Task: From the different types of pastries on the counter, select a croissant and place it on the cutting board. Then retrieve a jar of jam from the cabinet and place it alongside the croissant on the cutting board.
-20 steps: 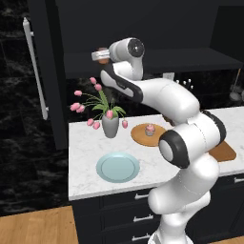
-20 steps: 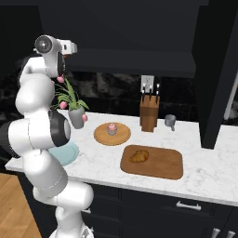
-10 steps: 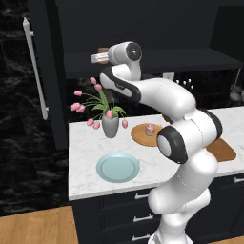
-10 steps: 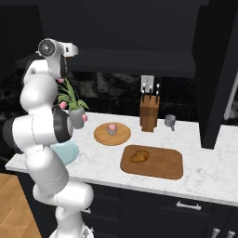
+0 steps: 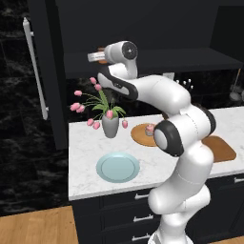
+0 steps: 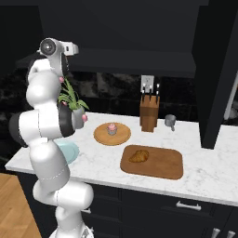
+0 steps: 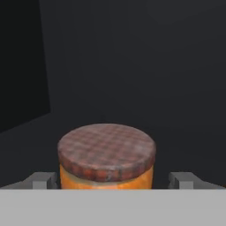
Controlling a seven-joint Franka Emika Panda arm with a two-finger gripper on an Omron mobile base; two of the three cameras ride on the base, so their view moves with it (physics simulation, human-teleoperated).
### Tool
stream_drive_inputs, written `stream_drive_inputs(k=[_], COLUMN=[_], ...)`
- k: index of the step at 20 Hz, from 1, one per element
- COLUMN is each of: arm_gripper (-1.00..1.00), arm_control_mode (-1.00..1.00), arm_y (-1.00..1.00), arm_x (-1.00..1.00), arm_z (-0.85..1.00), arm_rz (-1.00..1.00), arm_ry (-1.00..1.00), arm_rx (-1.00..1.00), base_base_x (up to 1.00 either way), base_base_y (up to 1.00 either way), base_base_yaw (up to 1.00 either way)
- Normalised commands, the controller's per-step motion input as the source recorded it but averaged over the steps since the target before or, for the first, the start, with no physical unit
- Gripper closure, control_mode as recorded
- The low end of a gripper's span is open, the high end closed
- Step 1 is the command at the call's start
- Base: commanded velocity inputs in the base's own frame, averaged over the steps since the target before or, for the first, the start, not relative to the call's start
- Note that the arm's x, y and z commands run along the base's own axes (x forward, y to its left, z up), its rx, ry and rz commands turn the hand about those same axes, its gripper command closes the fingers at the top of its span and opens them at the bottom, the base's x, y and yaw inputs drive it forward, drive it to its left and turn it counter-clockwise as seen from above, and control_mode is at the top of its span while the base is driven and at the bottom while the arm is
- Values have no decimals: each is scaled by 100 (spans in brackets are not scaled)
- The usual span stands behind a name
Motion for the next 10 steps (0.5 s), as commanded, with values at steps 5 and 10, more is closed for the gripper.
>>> stream_drive_inputs(k=[5,10], arm_gripper=[100,100], arm_control_mode=[-100,-100], arm_y=[8,0], arm_x=[9,0], arm_z=[-7,-3], arm_rz=[0,0], arm_ry=[0,0], arm_rx=[0,0], base_base_x=[0,0], base_base_y=[0,0], base_base_yaw=[0,0])
